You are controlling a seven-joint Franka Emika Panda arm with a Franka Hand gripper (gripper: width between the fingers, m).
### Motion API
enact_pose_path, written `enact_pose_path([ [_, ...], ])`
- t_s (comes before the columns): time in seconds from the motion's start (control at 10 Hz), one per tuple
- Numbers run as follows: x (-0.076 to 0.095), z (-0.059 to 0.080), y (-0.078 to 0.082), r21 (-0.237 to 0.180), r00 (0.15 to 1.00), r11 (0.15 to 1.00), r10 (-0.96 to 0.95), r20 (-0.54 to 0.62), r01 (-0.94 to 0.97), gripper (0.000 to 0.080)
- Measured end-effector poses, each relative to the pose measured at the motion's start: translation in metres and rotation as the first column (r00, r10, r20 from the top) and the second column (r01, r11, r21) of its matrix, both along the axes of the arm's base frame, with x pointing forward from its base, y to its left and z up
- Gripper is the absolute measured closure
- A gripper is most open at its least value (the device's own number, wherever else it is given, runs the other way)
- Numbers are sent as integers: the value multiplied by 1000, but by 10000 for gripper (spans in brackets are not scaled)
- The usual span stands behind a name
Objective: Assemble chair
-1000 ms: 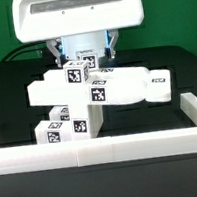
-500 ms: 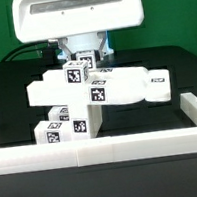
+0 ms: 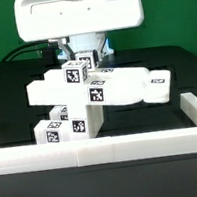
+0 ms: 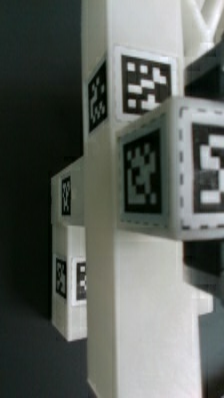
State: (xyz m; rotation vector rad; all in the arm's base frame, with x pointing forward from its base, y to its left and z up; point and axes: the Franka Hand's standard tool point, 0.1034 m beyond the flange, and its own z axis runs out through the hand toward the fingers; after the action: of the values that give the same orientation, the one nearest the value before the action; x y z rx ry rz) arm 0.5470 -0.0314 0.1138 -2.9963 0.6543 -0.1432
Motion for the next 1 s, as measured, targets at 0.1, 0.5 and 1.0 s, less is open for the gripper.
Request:
enact_pose_path([
  [0.1,0,0,0,8,997,997,-73,-4,73,515],
  [0.5,0,0,2,70,893,890,-449,-36,451,515],
  [1.0,1,-1,4,88,754,749,-653,-70,656,404],
])
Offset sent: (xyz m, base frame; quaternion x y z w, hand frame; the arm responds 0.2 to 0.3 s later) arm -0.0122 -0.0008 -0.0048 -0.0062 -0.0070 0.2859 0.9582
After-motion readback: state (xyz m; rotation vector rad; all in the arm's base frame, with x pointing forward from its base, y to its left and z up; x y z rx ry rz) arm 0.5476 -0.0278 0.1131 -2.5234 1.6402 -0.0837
